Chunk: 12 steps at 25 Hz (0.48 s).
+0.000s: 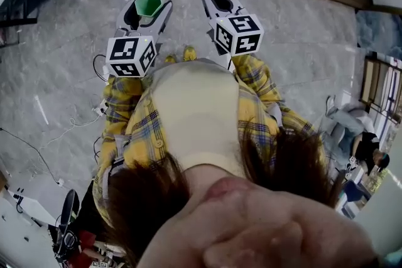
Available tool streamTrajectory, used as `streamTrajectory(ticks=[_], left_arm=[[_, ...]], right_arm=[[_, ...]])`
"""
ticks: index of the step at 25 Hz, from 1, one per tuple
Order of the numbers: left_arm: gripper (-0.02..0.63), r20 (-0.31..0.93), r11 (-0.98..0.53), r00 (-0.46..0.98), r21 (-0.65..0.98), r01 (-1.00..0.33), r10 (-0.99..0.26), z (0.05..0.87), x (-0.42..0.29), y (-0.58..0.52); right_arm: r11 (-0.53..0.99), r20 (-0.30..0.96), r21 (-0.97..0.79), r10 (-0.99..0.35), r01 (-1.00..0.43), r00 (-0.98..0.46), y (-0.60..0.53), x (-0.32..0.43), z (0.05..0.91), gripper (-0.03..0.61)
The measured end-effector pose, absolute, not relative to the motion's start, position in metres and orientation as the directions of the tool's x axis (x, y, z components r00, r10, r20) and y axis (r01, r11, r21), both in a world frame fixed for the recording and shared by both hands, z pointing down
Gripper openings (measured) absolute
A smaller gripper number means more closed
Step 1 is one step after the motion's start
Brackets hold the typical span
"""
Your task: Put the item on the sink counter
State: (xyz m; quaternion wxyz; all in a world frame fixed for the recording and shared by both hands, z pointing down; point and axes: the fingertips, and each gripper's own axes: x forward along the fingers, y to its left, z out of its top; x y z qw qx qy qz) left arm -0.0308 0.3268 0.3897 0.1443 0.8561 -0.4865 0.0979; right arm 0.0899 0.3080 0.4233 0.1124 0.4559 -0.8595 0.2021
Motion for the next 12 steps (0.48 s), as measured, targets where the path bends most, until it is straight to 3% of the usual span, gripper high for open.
streamTrajectory(ticks=[12], left_arm=[[0.334,0.329,-0.482,0.496,0.127,-0.867,-0.804,0.396,-0.014,0.29]], right_arm=[[0.506,0.378,-0.261,-0.73,-0.822,-0.569,0.267,0.106,0.432,0.012]])
